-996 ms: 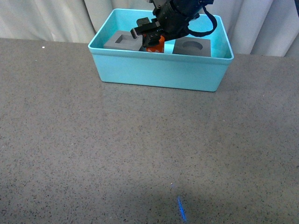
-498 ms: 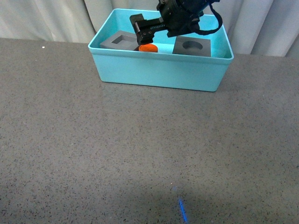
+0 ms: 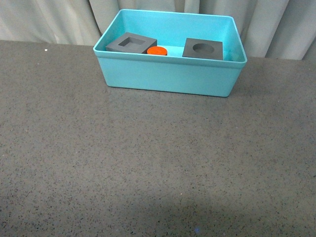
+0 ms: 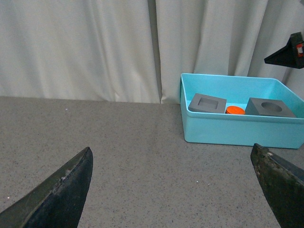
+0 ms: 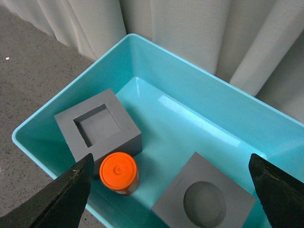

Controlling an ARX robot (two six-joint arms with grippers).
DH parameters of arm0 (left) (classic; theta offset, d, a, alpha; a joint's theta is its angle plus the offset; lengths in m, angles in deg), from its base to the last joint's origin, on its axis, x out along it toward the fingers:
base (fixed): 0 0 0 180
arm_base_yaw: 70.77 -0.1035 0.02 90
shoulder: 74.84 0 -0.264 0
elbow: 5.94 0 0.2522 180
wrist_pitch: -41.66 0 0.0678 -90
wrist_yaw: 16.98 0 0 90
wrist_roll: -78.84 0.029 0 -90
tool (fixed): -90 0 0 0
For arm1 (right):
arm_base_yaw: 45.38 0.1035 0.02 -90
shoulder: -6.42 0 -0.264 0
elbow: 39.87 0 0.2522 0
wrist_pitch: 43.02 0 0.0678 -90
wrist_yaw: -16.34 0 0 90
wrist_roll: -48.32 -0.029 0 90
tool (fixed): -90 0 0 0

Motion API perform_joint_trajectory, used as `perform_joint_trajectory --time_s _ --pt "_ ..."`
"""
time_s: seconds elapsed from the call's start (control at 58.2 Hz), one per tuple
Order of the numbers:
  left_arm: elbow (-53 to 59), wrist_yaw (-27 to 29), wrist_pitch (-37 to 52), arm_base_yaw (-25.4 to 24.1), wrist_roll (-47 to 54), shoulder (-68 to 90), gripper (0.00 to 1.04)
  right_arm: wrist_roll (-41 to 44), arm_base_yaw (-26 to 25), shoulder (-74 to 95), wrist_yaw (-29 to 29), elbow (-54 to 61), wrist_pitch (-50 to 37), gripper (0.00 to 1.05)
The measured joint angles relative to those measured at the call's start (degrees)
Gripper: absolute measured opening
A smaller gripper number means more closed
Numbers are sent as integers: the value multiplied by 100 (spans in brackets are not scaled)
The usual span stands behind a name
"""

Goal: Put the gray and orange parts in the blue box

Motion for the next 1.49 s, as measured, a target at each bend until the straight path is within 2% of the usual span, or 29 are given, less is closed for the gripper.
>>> perform_joint_trajectory --time_s 0.052,0.155,0.189,0.223,0.309,0.378,0.395,0.515,0.584,0.893,1.116,1.168,1.288,1.494 --pt "0 0 0 0 -2 0 98 -22 -24 -225 103 350 -313 95" --pt "0 -4 0 0 -2 0 98 -431 -57 -898 1849 1797 -2645 80" --pt "0 -2 0 0 0 0 98 -514 -120 -1176 2232 2354 -3397 73" --pt "0 4 0 0 -2 0 98 -570 -197 -1425 2376 2806 -3923 68" --pt "0 2 0 0 -2 -2 98 -645 -380 -1934 2369 3676 -4736 57" --pt "0 2 0 0 -2 -2 98 -686 -562 -2385 2275 4441 -5171 44" --pt "0 0 0 0 0 -2 98 -704 -636 -2559 2216 4780 -5294 38" --pt "0 0 0 0 -2 -2 98 -719 -868 -3123 1945 5969 -5593 11" --pt "2 0 0 0 -2 -2 98 -719 -933 -3370 1858 6299 -5674 1" --pt "0 0 0 0 0 0 98 -723 -1287 -4572 1552 7604 -5792 0" --pt "0 0 0 0 -2 0 98 -723 -1460 -5506 1335 8262 -5521 0" --pt "0 0 0 0 -2 -2 98 -721 -1641 -5709 1043 8378 -5414 0" --pt "0 0 0 0 -2 -2 98 -723 -1858 -5855 988 8686 -5652 0" --pt "0 0 -2 0 -2 -2 98 -723 -1871 -6629 942 8974 -5075 0"
